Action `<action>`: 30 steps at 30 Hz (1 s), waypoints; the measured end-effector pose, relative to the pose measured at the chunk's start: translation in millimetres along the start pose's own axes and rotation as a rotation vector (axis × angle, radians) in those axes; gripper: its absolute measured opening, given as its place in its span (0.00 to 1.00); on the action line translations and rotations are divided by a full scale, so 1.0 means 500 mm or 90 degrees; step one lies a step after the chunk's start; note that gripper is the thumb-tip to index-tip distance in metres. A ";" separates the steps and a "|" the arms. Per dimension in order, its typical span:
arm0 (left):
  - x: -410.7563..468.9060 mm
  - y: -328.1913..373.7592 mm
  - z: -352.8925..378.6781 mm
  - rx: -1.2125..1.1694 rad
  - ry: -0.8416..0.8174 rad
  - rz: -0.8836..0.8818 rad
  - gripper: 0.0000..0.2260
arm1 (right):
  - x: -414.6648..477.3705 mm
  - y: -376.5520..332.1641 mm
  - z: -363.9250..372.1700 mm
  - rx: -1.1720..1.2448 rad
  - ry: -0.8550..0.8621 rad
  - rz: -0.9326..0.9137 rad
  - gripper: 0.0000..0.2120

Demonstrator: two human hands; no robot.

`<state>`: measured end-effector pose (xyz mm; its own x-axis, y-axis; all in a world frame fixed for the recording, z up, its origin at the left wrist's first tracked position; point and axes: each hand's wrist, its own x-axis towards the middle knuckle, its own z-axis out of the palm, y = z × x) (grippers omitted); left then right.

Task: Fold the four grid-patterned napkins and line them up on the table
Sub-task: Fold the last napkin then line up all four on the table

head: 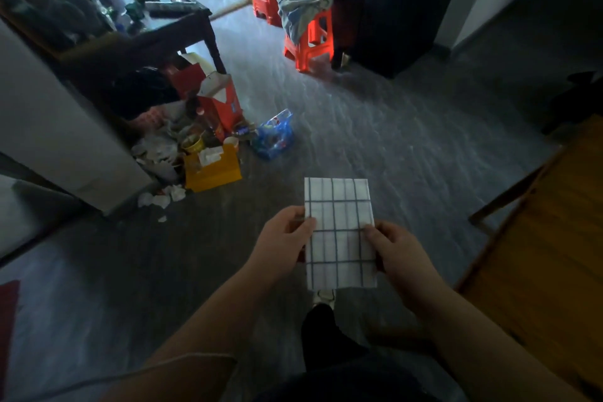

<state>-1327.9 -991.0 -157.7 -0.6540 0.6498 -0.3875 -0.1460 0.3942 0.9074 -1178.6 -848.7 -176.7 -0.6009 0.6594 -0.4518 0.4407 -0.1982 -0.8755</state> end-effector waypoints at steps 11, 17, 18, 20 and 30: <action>0.446 0.225 0.040 0.103 -0.071 0.032 0.09 | 0.411 -0.167 -0.080 0.076 0.057 -0.006 0.07; 0.646 0.330 0.123 0.120 -0.140 0.035 0.09 | 0.566 -0.252 -0.190 0.053 0.165 0.013 0.08; 0.682 0.346 0.143 0.113 -0.159 0.028 0.09 | 0.589 -0.262 -0.210 0.040 0.186 0.016 0.08; 0.757 0.371 0.187 0.096 -0.192 0.010 0.08 | 0.636 -0.280 -0.248 0.023 0.226 0.027 0.08; 1.220 0.526 0.458 0.131 -0.393 0.032 0.08 | 0.946 -0.374 -0.466 0.051 0.435 0.066 0.08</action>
<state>-1595.1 -342.3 -192.7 -0.1012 0.9004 -0.4231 0.0596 0.4300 0.9008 -1389.7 -330.8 -186.5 0.0079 0.9376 -0.3477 0.4069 -0.3207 -0.8554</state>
